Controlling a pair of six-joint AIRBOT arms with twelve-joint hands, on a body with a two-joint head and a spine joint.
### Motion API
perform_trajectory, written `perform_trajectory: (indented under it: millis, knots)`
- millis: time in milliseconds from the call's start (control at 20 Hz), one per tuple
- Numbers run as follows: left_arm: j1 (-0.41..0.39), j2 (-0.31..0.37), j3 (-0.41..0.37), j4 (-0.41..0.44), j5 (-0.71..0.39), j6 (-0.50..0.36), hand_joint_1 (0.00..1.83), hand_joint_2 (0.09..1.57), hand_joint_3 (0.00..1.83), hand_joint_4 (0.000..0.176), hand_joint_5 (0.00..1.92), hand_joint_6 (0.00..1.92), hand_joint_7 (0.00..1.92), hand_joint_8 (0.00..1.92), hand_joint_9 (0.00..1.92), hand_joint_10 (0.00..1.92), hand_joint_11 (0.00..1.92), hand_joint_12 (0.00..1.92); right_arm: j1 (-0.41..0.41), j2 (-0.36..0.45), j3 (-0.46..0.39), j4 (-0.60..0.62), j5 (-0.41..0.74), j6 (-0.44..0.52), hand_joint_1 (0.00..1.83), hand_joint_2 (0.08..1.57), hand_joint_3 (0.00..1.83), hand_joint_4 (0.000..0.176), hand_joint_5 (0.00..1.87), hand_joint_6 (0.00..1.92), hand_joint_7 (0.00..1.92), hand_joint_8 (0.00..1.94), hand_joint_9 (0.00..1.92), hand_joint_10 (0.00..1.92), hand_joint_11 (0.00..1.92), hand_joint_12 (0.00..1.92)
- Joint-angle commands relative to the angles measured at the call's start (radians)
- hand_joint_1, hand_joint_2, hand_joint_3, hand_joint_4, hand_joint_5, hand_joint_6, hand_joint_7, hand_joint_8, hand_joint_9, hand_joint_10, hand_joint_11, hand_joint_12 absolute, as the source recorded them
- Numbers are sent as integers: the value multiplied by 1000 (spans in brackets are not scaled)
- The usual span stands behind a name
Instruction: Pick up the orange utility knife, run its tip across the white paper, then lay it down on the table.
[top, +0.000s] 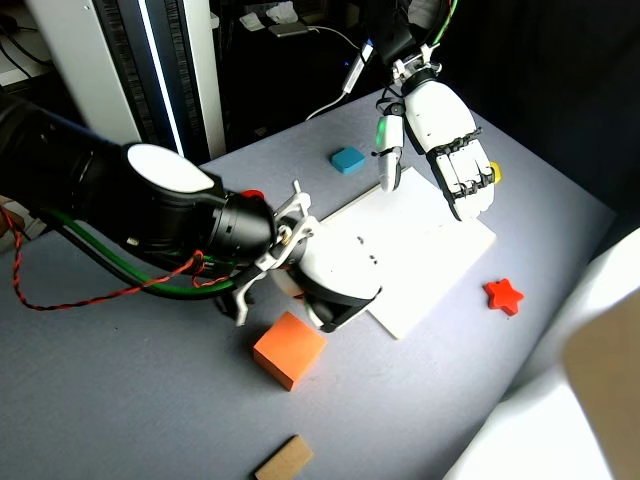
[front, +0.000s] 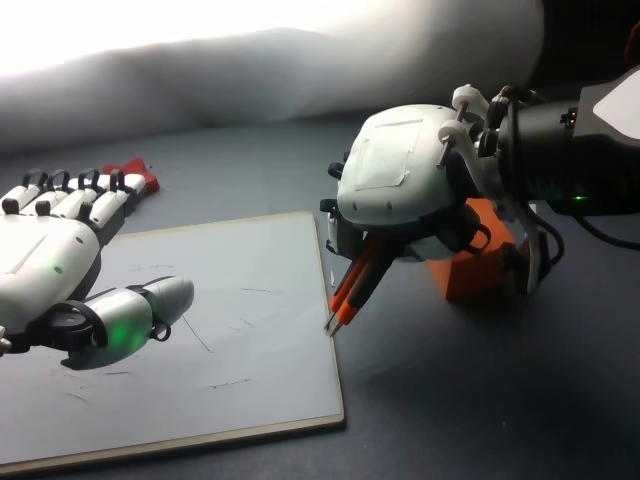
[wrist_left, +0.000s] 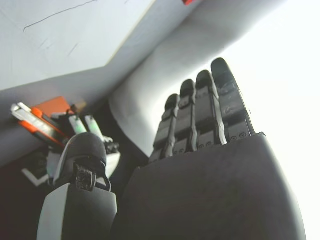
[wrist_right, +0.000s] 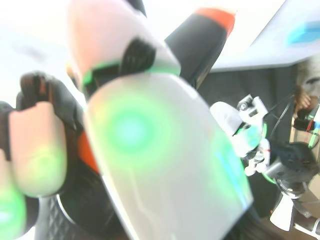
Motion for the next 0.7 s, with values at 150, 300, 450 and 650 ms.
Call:
perform_trajectory:
  millis: [150,300,450,650]
  knots:
    - [-12,0,8,55,-93,3,0,1285,0,2,6,1,72,1,82,1,0,423,66,-5,52,132,52,-71,1484,1365,0,176,1465,1921,1654,1941,1761,1921,1816,1921]
    - [-11,-1,14,53,-82,3,0,1287,0,0,12,3,80,5,84,5,0,417,68,-32,152,375,282,-418,1503,1352,0,176,1453,1921,1642,1941,1753,1921,1814,1921]
    - [-10,-1,24,50,-76,2,0,1289,1,0,0,0,75,0,89,5,0,448,21,-67,189,740,313,-908,1497,1352,0,176,1450,1921,1633,1941,1741,1921,1802,1921]
    - [-9,0,44,46,-76,-11,0,1286,0,1,0,0,68,0,78,1,0,415,-80,-139,221,1239,508,-1598,1482,1362,0,176,1461,1921,1642,1941,1742,1921,1806,1921]
